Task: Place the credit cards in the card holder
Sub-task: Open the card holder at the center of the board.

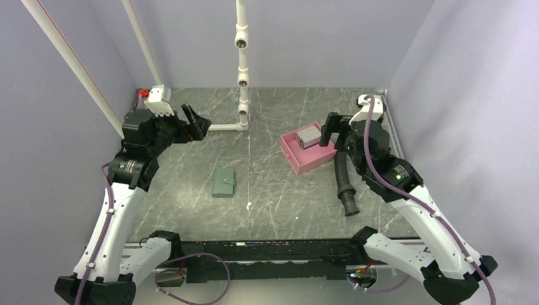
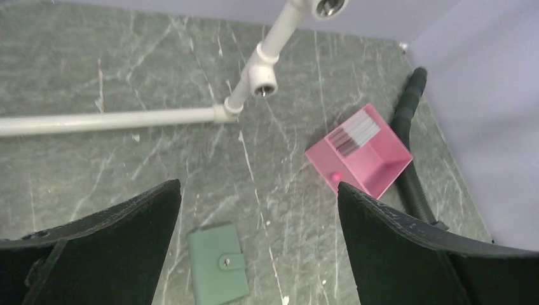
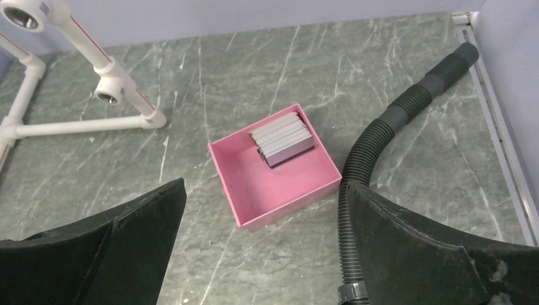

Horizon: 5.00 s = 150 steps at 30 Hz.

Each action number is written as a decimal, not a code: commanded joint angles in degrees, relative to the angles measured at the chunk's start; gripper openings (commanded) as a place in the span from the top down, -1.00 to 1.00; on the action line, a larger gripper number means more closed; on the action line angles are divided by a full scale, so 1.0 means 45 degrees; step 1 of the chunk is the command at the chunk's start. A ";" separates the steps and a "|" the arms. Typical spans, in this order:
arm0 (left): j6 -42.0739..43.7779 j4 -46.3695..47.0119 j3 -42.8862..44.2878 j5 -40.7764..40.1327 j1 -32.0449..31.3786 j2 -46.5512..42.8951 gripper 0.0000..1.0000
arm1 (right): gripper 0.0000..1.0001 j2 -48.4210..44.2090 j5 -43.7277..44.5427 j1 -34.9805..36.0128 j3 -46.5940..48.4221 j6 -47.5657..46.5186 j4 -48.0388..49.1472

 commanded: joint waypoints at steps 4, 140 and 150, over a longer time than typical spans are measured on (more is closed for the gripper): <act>-0.0517 -0.1210 -0.1525 0.0862 0.0012 0.0384 -0.98 | -0.99 0.1388 -0.2590 0.0010 0.0365 0.0425 0.0777; -0.4150 0.1943 -0.7335 0.4388 0.2028 0.2500 0.06 | 1.00 1.1906 -0.8131 0.4192 0.2340 0.2222 0.5705; -0.4749 0.1326 -0.7921 0.3306 0.2028 0.0880 -0.22 | 1.00 1.1843 -0.9050 0.4219 0.1949 0.2756 0.6259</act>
